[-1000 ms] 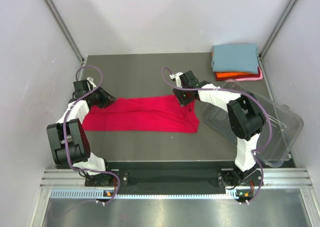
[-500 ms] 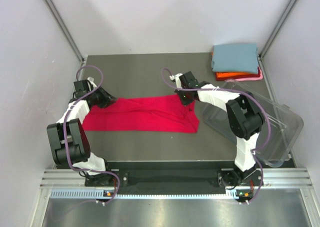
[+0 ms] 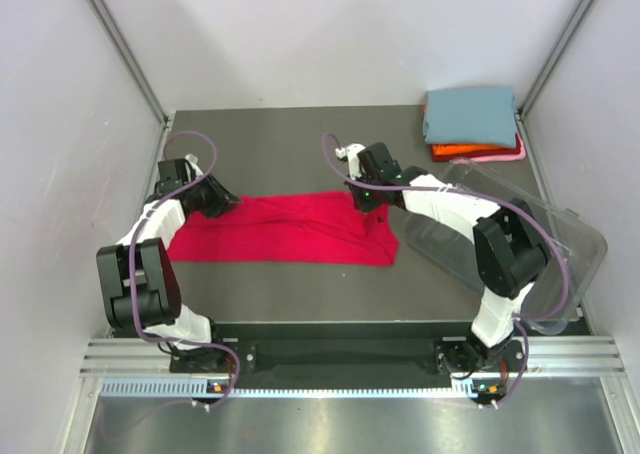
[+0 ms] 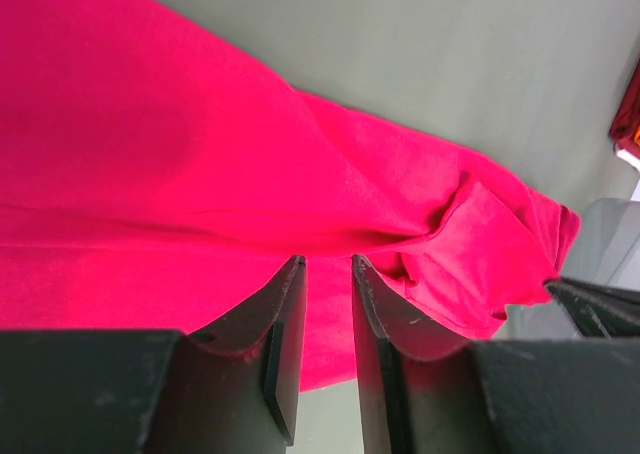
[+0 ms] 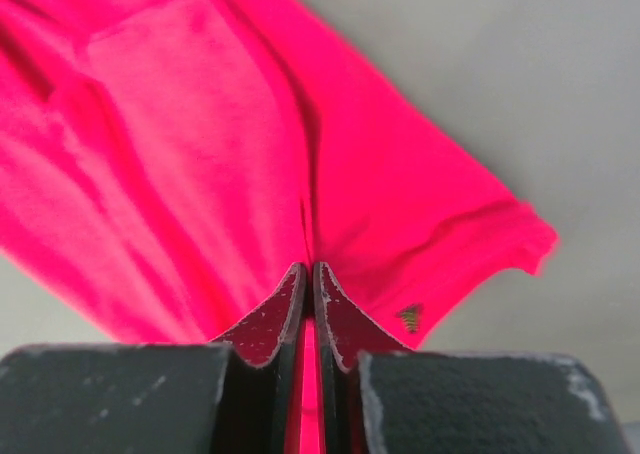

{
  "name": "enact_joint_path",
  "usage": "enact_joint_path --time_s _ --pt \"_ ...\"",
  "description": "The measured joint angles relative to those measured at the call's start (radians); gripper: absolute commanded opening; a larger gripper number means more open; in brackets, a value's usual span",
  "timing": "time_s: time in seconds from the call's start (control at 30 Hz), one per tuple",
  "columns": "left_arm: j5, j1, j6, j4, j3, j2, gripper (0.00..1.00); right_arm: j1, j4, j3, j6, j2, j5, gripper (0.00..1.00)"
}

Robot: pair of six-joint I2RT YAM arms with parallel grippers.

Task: Fold and stack the t-shirts
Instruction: Fold the tshirt

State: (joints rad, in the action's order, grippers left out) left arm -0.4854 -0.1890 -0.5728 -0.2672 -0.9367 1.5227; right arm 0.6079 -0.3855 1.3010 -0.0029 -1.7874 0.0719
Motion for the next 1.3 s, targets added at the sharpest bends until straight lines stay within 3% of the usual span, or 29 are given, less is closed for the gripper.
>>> enact_joint_path --time_s 0.27,0.37,0.7,0.83,0.87,0.97,1.2,1.3 --pt "0.006 0.029 0.004 -0.026 0.0 -0.021 0.3 0.106 -0.003 -0.047 0.017 0.005 -0.029 0.16" --pt "0.004 0.032 0.007 -0.033 0.0 -0.023 0.3 0.119 -0.005 -0.051 0.023 0.005 -0.053 0.28" --pt "0.003 0.037 0.007 -0.042 0.0 -0.067 0.31 0.125 -0.005 -0.051 0.025 0.005 -0.104 0.33" --pt "0.003 0.039 0.007 -0.042 0.0 -0.073 0.31 0.126 -0.005 -0.05 0.023 0.005 -0.117 0.28" --pt "0.003 0.039 0.007 -0.042 0.0 -0.073 0.31 0.126 -0.005 -0.05 0.022 0.005 -0.121 0.17" --pt "0.003 0.041 0.006 -0.042 0.0 -0.073 0.32 0.13 -0.005 -0.049 0.018 0.005 -0.135 0.03" --pt "0.032 0.064 0.007 -0.048 0.0 -0.09 0.34 0.164 -0.002 -0.048 0.018 0.005 -0.168 0.11" --pt "0.035 0.072 0.007 -0.048 0.0 -0.092 0.34 0.18 -0.002 -0.046 0.016 0.005 -0.179 0.0"
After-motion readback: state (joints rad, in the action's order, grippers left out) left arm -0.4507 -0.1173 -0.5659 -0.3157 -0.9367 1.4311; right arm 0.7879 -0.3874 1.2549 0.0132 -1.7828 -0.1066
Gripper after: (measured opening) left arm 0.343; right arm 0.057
